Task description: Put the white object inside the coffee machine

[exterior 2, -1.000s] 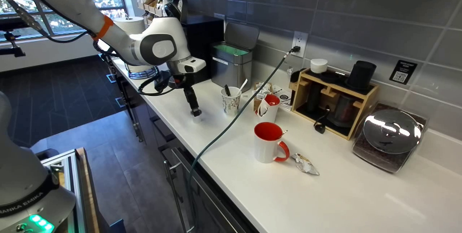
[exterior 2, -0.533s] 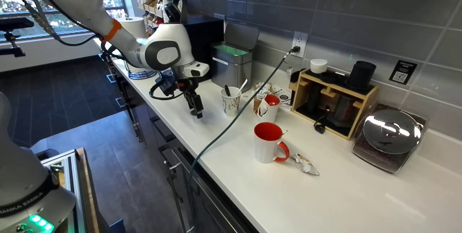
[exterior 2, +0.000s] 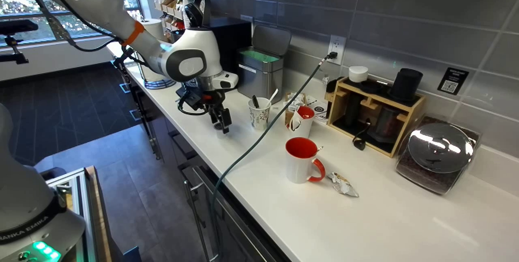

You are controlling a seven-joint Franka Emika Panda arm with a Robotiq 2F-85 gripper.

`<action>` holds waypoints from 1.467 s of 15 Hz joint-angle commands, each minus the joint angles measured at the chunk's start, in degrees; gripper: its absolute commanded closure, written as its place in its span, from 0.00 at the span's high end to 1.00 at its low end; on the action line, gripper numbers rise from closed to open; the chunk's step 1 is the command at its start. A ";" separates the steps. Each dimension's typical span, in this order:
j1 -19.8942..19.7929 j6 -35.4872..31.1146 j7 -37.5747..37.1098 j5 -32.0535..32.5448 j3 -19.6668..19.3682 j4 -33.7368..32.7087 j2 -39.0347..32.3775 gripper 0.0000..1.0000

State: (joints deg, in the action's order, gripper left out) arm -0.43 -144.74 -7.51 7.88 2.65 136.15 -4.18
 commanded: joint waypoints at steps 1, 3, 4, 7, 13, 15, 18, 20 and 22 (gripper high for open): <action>0.37 -0.29 3.47 -4.04 -0.56 -0.62 -0.93 0.62; 0.33 -0.64 4.31 -5.29 -0.63 -0.59 -0.98 0.51; 0.34 -0.96 4.36 -5.61 -0.71 -0.56 -0.96 0.46; 0.43 -1.22 4.11 -5.72 -0.83 -0.51 -0.47 0.31; 3.16 2.59 6.95 -2.85 1.54 2.95 7.57 0.29; 5.21 4.74 8.47 -0.88 3.46 3.22 11.16 0.29; 8.60 11.18 10.73 0.14 6.88 0.72 15.57 0.29; 11.01 16.71 14.09 -0.56 8.68 -2.91 17.09 0.29; 13.40 21.66 18.68 -1.91 9.73 -7.38 17.56 0.29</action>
State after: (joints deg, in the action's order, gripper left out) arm 10.23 -129.80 5.06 7.04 11.58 133.70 12.26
